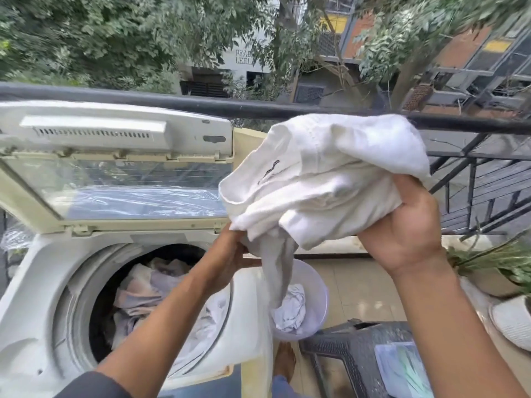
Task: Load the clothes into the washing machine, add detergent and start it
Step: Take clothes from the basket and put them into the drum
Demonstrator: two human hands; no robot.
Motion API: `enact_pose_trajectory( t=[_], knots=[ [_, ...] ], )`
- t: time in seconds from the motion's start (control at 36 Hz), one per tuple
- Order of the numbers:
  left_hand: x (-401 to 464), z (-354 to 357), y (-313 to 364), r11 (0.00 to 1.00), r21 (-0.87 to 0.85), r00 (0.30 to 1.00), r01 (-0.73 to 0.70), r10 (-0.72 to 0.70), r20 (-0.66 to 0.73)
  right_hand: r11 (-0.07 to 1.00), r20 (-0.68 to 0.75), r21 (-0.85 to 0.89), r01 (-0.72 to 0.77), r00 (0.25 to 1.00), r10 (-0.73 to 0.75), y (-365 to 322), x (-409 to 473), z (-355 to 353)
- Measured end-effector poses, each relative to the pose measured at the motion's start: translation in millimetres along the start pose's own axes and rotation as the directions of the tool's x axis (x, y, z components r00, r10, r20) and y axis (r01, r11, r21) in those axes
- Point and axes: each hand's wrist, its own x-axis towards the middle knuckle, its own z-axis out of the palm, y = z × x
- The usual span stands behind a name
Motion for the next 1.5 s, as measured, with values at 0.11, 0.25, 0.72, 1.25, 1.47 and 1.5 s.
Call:
enact_pose_trajectory(
  t=[0.11, 0.25, 0.72, 1.25, 1.47, 1.5],
  knots=[
    [-17.4, -24.0, 10.7, 0.947, -0.315, 0.997, -0.06, 0.04, -0.069, 0.993, -0.003, -0.121, -0.017, 1.0, 0.017, 21.2, -6.9, -6.1],
    [-40.1, -47.5, 31.8, 0.814, -0.559, 0.987, -0.157, 0.105, -0.124, 0.946, -0.09, -0.289, -0.147, 0.988, 0.126, 68.1, -17.6, -4.1],
    [-93.8, -153.1, 1.8, 0.888, -0.458, 0.987, -0.048, -0.027, -0.156, 0.778, 0.225, 0.146, -0.611, 0.786, 0.576, 197.3, -27.8, 84.9],
    [-100.0, -289.1, -109.1, 0.77, -0.558, 0.668, 0.311, -0.595, -0.448, 0.523, -0.298, -0.37, -0.768, 0.632, 0.716, 384.8, -25.9, 94.8],
    [-68.6, -289.1, -114.5, 0.811, -0.54, 0.68, 0.226, -0.528, -0.509, 0.597, -0.304, -0.257, -0.76, 0.65, 0.697, 406.9, -2.2, 98.1],
    [-62.4, -291.7, -113.3, 0.828, -0.527, 0.715, 0.19, -0.485, -0.503, 0.611, -0.342, -0.22, -0.761, 0.647, 0.682, 408.2, 4.9, 97.1]
  ],
)
